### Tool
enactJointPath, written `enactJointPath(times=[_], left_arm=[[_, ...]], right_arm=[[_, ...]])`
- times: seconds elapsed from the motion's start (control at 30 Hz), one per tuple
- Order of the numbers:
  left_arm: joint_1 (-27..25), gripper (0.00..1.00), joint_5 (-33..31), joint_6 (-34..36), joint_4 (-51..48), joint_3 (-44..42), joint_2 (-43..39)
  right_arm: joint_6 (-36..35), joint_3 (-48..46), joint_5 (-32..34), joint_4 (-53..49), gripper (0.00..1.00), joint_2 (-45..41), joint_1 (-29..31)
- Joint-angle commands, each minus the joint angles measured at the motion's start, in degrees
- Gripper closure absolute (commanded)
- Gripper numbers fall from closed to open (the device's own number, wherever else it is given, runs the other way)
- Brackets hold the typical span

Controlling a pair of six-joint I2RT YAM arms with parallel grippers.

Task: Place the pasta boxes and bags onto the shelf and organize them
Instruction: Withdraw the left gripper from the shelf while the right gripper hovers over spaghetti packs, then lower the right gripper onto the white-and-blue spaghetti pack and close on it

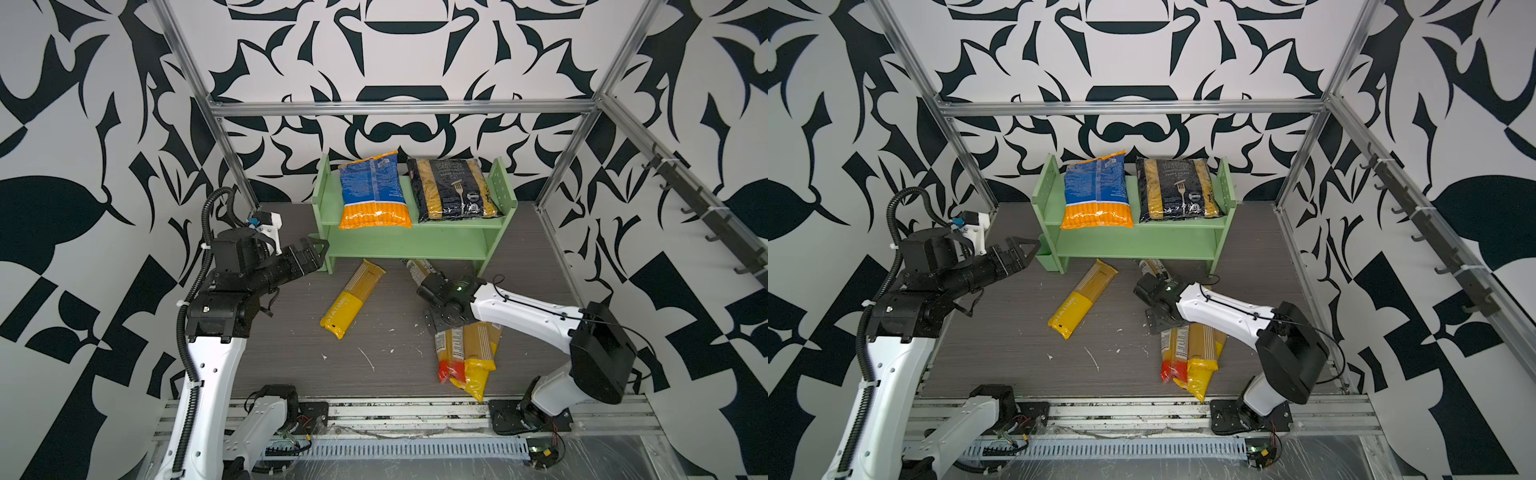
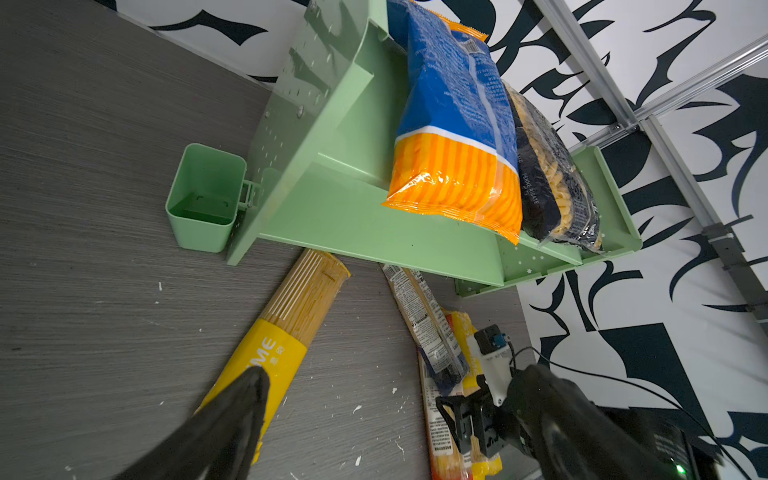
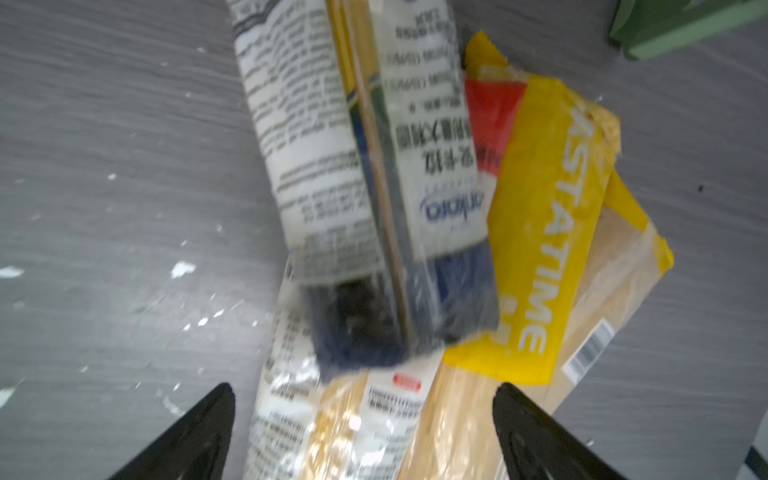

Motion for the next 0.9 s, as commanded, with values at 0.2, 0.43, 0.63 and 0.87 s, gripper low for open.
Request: enactJointPath(times=[0.2,0.43,0.63,0.87], left_arm=[[-0.1,0.01,-0.8,1.2,-0.2,3.1,0.7],[-0.1,0.01,0.7,2.4,1.7,4.3,2.8],[-0.1,0.0,1.9,2.8,3.2,4.6,4.0],[-0.1,0.01,2.4,2.4,3.7,3.0,2.8]], right_arm=[[-9.2,0.2,0.6,9.0,0.0,0.5,-6.9],[-7.5,-11.0,-2.0,24.2,0.0,-3.9,-7.1],[-5.0,-17.7,-1.3,30.9,0.01,-5.7,-5.9],[-5.6,-24.0,4.2,37.2,0.01,-7.4,-1.9]])
